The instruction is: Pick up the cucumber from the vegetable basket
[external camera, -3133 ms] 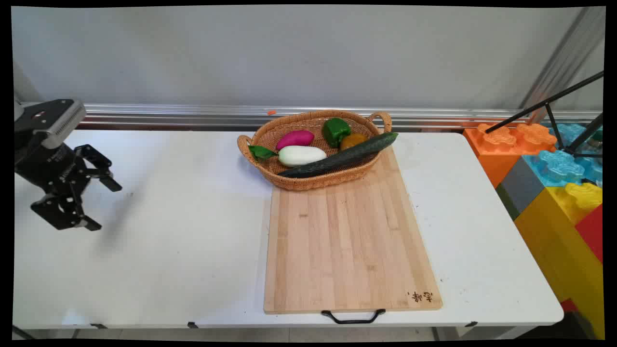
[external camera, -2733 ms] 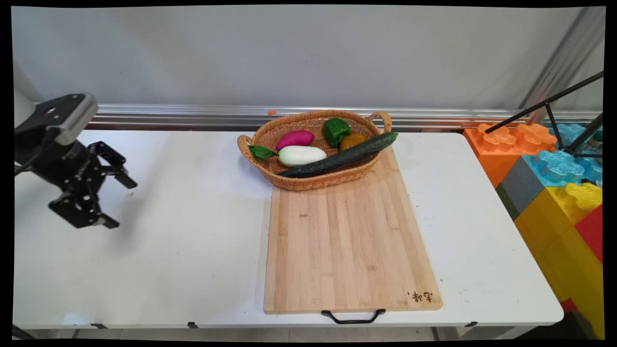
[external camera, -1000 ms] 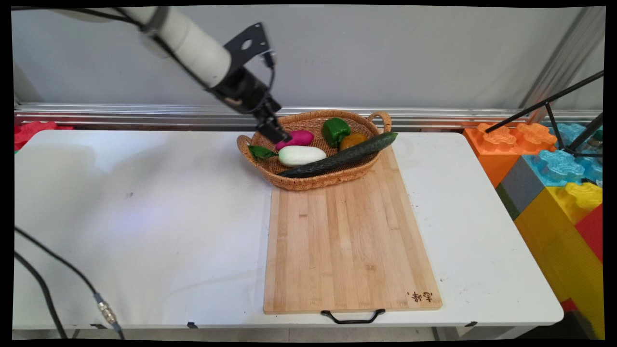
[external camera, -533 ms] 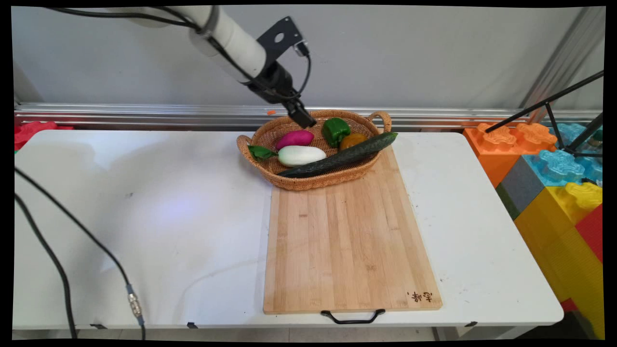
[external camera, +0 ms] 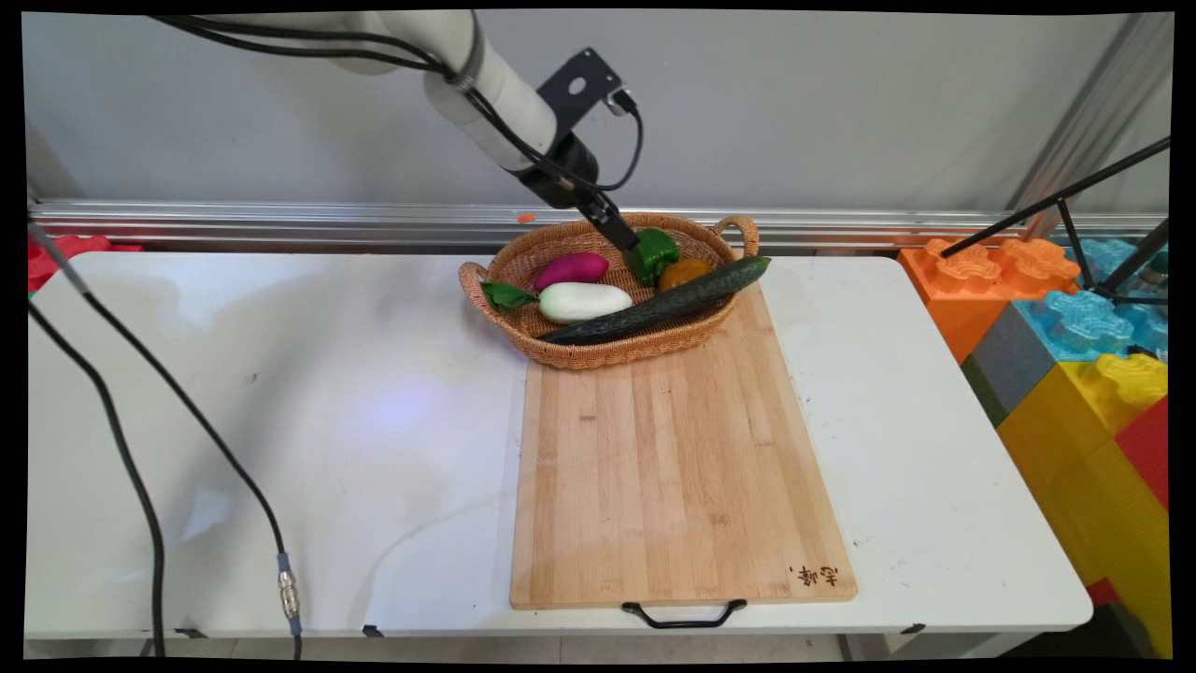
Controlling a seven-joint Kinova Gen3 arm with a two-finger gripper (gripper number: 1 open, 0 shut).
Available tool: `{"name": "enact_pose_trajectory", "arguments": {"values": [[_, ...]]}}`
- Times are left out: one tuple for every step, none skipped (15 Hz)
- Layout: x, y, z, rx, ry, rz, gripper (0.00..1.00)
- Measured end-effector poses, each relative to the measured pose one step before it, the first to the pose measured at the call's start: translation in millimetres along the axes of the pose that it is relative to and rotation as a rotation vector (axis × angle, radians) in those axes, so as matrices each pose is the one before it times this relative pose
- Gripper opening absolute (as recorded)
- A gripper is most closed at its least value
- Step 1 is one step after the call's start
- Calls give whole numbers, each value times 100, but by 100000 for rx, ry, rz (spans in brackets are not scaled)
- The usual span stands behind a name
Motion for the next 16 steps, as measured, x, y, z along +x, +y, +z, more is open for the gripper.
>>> {"name": "enact_pose_trajectory", "arguments": {"values": [[219,74,554,-322,-118,-1302,100],[126,31,346,-173,-90,-837,100],[167,58,493,-282,-232,-1155,100],[196,60,590,-317,-370,-1427,100],[74,-7,378,-129,-329,-1037,100],[71,-12,401,-110,-344,-1270,100],[75,0,382,-91,-99,-1789,100],[41,6,294,-40,24,-1836,100],[40,28,305,-63,66,-2163,100],[38,31,201,-49,69,-1397,100],[29,24,236,-67,109,-1837,100],[24,30,264,-78,113,-2027,100],[23,17,211,-25,92,-1616,100],[21,16,168,-9,77,-1222,100],[11,-6,163,119,140,-1362,100],[16,-27,263,330,367,-2559,100]]}}
